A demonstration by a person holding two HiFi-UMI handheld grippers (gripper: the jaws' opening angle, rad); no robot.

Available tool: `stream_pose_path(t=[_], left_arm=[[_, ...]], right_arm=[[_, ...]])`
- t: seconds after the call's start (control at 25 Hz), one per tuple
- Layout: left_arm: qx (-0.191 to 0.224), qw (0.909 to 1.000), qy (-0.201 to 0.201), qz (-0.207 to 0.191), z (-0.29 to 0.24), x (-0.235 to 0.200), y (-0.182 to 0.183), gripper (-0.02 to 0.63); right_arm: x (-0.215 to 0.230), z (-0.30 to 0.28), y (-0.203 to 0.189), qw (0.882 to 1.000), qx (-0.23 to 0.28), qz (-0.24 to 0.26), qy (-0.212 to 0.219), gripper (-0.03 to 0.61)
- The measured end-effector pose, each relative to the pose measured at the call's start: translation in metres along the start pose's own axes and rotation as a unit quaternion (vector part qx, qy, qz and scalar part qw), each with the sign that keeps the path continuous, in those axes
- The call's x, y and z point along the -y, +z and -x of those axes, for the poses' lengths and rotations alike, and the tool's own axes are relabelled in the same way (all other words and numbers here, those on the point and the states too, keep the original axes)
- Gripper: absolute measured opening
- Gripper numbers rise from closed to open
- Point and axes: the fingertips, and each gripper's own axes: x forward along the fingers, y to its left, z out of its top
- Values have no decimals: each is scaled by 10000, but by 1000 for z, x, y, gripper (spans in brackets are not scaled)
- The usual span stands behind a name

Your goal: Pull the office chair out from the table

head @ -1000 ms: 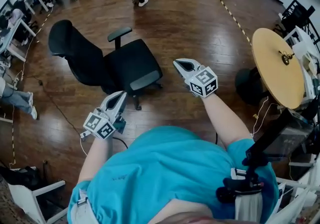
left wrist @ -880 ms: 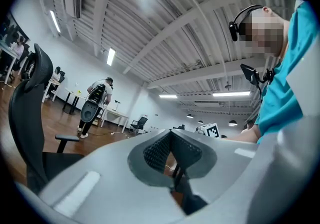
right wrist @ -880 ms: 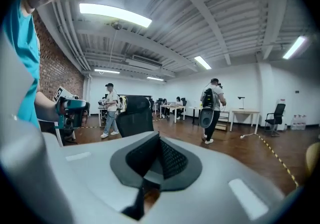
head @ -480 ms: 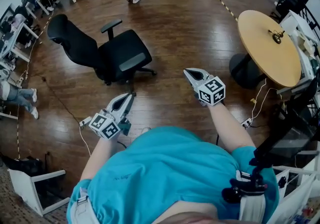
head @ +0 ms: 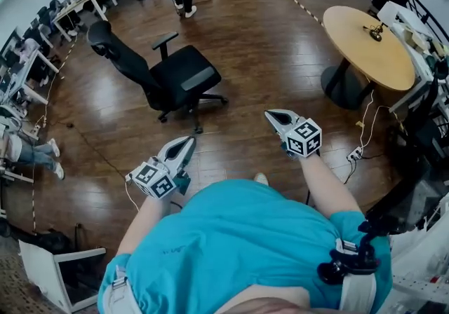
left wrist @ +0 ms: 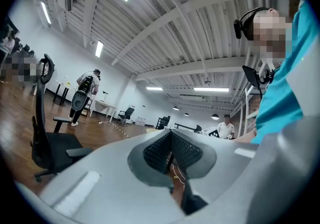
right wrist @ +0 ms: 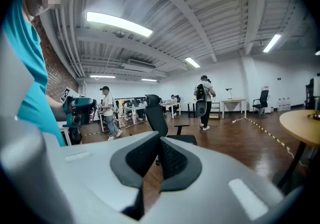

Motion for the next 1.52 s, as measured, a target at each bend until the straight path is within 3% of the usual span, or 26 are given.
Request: stream_pose_path(t=[0.24,0.4,0.64,1.0,1.32,1.52], left_arm=[[-253,9996,100,78,130,-2,10,109],[-167,9995,235,145,176,13,12,108],[66,9997,222,87,195,69,19,109],[209,9997,36,110,207,166,-13,107],[-53,9988,-334,355,172,285,-60,109],[-70,9986,-431,296,207,326,-60,109]], right_arm=[[-133,-14,0,9998,134,-111,-10,0],[-184,9,12,9998,193,55,51,0],[-217,59,32,9995,279,85,103,0],[-283,167,26,9989,318,322,145,0],[-289,294,10,9992,245,304,-112,0],[-323,322,5,9988,309,306,-210,0]])
